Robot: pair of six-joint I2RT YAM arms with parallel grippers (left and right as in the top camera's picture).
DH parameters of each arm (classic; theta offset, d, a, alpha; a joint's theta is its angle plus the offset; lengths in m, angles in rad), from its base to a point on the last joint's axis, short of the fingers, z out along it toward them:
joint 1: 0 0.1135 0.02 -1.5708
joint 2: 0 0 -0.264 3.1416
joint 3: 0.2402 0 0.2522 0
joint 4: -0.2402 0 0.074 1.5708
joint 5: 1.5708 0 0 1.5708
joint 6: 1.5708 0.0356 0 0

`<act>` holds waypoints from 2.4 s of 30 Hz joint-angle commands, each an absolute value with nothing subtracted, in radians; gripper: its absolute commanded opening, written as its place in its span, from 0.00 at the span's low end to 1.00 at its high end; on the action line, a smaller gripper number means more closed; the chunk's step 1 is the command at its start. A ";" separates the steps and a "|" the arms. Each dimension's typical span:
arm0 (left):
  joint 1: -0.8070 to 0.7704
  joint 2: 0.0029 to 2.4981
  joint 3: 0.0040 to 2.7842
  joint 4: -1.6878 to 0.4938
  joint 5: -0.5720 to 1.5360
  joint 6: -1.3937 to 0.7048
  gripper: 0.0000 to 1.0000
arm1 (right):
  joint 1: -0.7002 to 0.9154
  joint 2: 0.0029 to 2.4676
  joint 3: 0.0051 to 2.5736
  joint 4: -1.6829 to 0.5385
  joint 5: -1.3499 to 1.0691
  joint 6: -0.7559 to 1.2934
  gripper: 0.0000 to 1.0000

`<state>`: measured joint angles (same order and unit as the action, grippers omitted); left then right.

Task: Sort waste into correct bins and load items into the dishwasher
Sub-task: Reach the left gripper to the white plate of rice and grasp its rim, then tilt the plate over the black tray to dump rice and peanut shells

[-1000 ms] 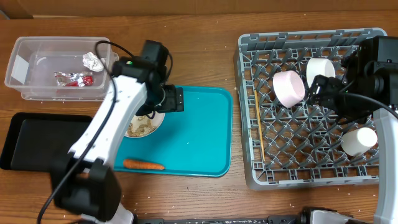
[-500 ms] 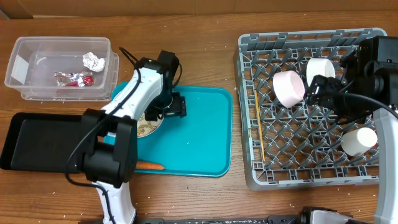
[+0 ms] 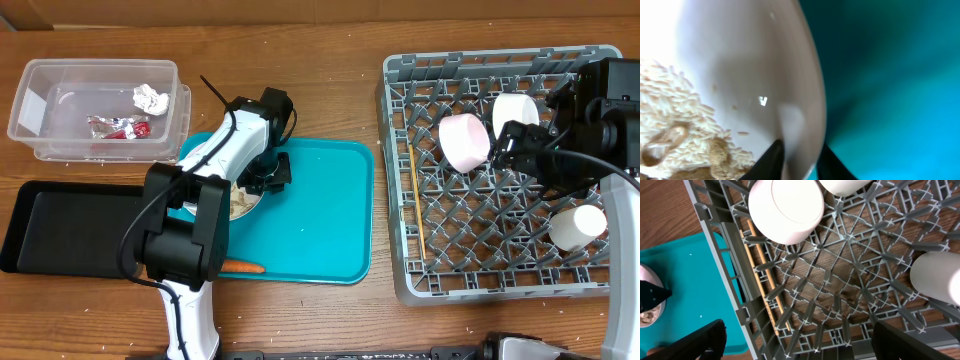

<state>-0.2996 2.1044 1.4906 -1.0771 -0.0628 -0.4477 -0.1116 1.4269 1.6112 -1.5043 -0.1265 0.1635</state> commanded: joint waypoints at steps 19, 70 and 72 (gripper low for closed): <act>-0.309 2.131 1.496 -1.180 -0.210 -0.474 0.04 | -0.113 1.416 1.628 -1.502 -0.133 0.159 0.95; 0.249 1.726 1.563 -1.349 0.056 -0.102 0.04 | -0.113 1.416 1.628 -1.515 -0.121 0.155 0.93; 0.285 1.726 1.564 -1.338 0.093 -0.088 0.04 | -0.113 1.416 1.628 -1.516 -0.121 0.155 0.93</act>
